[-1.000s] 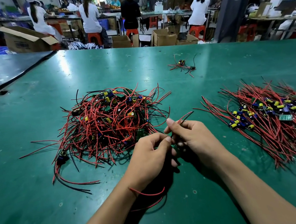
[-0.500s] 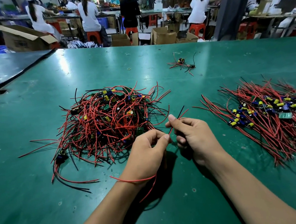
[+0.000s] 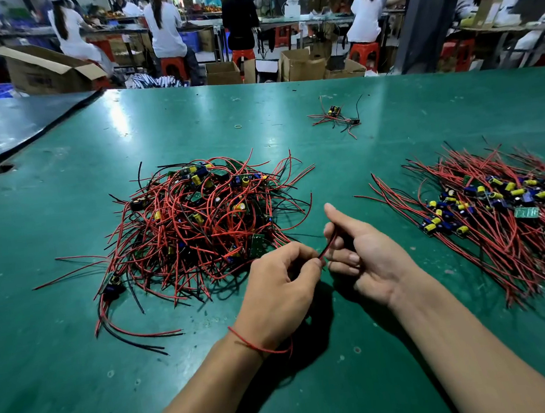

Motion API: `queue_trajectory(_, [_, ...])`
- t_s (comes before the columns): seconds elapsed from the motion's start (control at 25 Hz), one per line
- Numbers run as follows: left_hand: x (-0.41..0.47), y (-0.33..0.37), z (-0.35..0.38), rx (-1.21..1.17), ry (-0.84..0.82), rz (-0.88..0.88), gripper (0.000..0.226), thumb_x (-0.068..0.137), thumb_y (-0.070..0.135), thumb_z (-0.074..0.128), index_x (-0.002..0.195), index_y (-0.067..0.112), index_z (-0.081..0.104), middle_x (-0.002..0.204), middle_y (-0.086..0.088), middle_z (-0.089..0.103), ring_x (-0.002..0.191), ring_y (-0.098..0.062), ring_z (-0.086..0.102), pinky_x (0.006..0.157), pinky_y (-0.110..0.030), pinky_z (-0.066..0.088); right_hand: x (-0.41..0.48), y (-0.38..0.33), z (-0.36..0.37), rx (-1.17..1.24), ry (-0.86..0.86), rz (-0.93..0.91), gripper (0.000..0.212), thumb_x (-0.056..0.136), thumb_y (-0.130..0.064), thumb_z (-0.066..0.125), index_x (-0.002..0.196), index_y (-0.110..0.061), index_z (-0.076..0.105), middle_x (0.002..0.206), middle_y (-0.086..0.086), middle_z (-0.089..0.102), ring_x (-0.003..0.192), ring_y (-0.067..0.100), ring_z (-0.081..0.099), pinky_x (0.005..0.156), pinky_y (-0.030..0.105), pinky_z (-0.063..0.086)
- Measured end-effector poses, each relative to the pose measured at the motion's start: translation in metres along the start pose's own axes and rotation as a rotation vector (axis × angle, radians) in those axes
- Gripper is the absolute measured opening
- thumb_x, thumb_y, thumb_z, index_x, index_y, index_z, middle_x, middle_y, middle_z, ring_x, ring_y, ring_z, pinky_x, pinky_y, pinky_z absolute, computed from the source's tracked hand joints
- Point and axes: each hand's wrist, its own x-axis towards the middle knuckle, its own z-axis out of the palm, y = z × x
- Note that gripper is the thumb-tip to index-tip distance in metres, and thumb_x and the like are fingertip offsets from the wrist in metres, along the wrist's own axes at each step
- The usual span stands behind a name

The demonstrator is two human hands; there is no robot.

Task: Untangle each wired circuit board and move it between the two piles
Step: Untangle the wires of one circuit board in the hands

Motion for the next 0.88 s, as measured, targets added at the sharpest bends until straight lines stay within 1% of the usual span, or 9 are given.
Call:
queue_trajectory(0.12, [0.002,-0.002,-0.002,-0.024,0.047,-0.012,0.016,0.095,0.016,0.061,0.083,0.015,0.072,0.049,0.016,0.053,0.046,0.000,0.045,0.050,-0.019,0.037,-0.001,0.011,0.004,-0.216,0.001,-0.184,0.041,0.093,-0.043,0.062,0.077,-0.006,0.066,0.053,-0.004,0.038,0.033,0.003,0.027,0.032,0.015,0.021])
queue_trajectory(0.28, [0.005,-0.004,-0.005,-0.151,0.050,-0.074,0.023,0.098,0.012,0.056,0.082,0.011,0.072,0.050,0.016,0.062,0.044,0.009,0.046,0.048,-0.009,0.035,-0.007,0.018,0.000,-0.485,-0.161,-0.212,0.037,0.087,-0.049,0.070,0.095,-0.014,0.077,0.051,-0.001,0.040,0.038,0.008,0.028,0.039,0.017,0.022])
queue_trajectory(0.32, [0.004,-0.002,-0.005,-0.176,0.029,-0.075,0.025,0.098,0.010,0.055,0.079,0.013,0.071,0.061,0.015,0.068,0.044,0.011,0.047,0.048,-0.005,0.035,-0.008,0.017,-0.002,-0.522,-0.172,-0.226,0.036,0.088,-0.047,0.071,0.097,-0.013,0.078,0.055,0.005,0.042,0.039,0.009,0.030,0.039,0.018,0.022])
queue_trajectory(0.4, [0.004,0.001,-0.005,-0.192,-0.005,-0.071,0.026,0.098,0.007,0.054,0.077,0.013,0.069,0.084,0.023,0.059,0.044,0.014,0.048,0.048,-0.001,0.035,-0.008,0.014,-0.004,-0.564,-0.148,-0.296,0.034,0.090,-0.041,0.071,0.094,-0.008,0.079,0.059,0.008,0.050,0.042,0.006,0.035,0.038,0.018,0.026])
queue_trajectory(0.48, [0.006,0.000,-0.006,-0.169,-0.010,-0.085,0.025,0.097,0.009,0.056,0.075,0.009,0.069,0.070,0.015,0.068,0.042,0.010,0.045,0.046,-0.008,0.035,-0.006,0.013,-0.005,-0.611,-0.098,-0.385,0.030,0.092,-0.035,0.071,0.090,-0.006,0.079,0.050,-0.010,0.055,0.039,-0.001,0.042,0.040,0.010,0.031])
queue_trajectory(0.56, [0.007,-0.002,-0.007,-0.147,-0.002,-0.117,0.025,0.096,0.014,0.059,0.073,0.008,0.069,0.042,0.006,0.052,0.038,-0.003,0.040,0.043,-0.021,0.032,-0.003,0.011,-0.007,-0.683,-0.008,-0.473,0.027,0.092,-0.034,0.071,0.088,-0.008,0.079,0.042,-0.016,0.052,0.038,-0.003,0.045,0.042,0.006,0.032])
queue_trajectory(0.64, [0.006,-0.003,-0.006,-0.153,-0.020,-0.138,0.026,0.095,0.016,0.060,0.072,0.010,0.069,0.042,0.006,0.043,0.034,-0.013,0.039,0.041,-0.020,0.029,0.002,0.008,-0.012,-0.752,0.110,-0.560,0.027,0.091,-0.036,0.073,0.084,-0.011,0.079,0.040,-0.018,0.050,0.039,-0.002,0.045,0.045,0.007,0.030])
queue_trajectory(0.76, [0.006,-0.003,-0.005,-0.145,-0.059,-0.129,0.025,0.095,0.017,0.060,0.073,0.008,0.069,0.041,-0.001,0.044,0.032,-0.016,0.040,0.039,-0.018,0.030,0.009,0.004,-0.019,-0.795,0.258,-0.651,0.026,0.089,-0.039,0.075,0.081,-0.014,0.079,0.041,-0.021,0.050,0.041,-0.003,0.047,0.053,0.018,0.032])
queue_trajectory(0.88, [0.007,-0.005,-0.005,-0.154,-0.063,-0.119,0.025,0.095,0.017,0.061,0.073,0.008,0.069,0.043,-0.005,0.045,0.033,-0.018,0.041,0.041,-0.019,0.031,0.012,0.006,-0.018,-0.796,0.334,-0.705,0.032,0.090,-0.045,0.072,0.072,-0.018,0.076,0.045,-0.018,0.053,0.043,0.000,0.047,0.051,0.014,0.034])
